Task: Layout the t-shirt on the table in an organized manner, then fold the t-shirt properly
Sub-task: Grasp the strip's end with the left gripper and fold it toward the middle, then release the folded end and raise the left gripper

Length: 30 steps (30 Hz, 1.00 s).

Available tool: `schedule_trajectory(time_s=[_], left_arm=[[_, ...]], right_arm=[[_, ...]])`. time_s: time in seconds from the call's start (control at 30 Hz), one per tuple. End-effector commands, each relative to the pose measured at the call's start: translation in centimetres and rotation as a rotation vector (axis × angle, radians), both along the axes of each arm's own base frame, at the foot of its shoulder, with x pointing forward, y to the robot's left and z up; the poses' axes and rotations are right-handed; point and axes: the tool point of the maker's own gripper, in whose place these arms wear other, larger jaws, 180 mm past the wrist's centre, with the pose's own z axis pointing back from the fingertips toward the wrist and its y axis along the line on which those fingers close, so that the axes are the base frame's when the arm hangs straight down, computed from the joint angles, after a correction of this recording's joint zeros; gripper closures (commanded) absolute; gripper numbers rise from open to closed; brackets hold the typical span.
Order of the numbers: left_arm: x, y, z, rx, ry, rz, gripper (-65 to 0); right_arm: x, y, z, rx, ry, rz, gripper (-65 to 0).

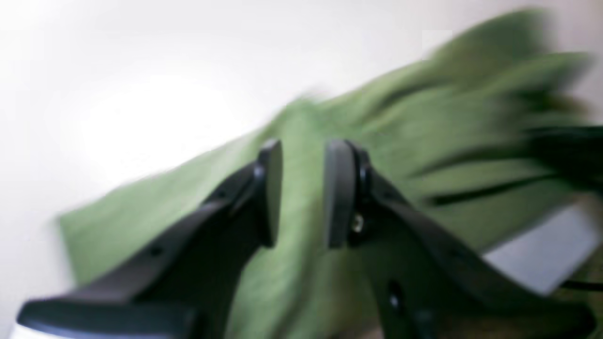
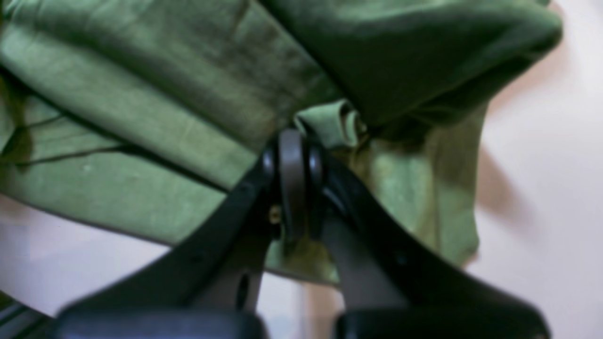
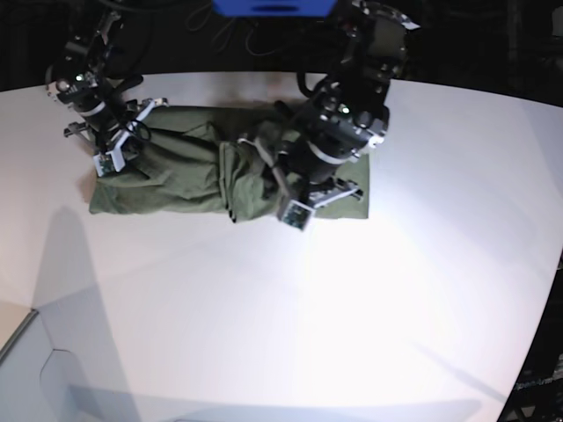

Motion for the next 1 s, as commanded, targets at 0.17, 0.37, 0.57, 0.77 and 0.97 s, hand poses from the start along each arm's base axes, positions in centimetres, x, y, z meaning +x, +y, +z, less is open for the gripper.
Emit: schedule_trajectory(time_s=[0.17,0.37,0.57,0.77,0.97], left_arm=[[-2.7,-2.3,-1.2,-0.001,0.03,-0.112,-14.9],[-6.1,-5.6,-3.0,0.036,0.07,-0.274,-14.9],[-5.4,-4.4,0.1,0.033,-0.027,-0.275,-14.9],[-3.4,2.9,2.0,0.059,-0.075,-0.068,-14.9],[-4.7,8.6,-0.8,0.136,0.007,0.056,-14.8]], right_arm=[[0.6,-0.2,0.7,-0.003,-0.031,-0.004,0.0],[0.6,-0.2,0.8,-0.002,-0.032,-0.004,0.0],[0.6,-0.2,0.7,-0.001,-0.031,-0.005,0.0],[0.6,-0.2,0.7,-0.001,-0.031,-0.005,0.0],[0.6,-0.2,0.7,-0.001,-0.031,-0.005,0.0]])
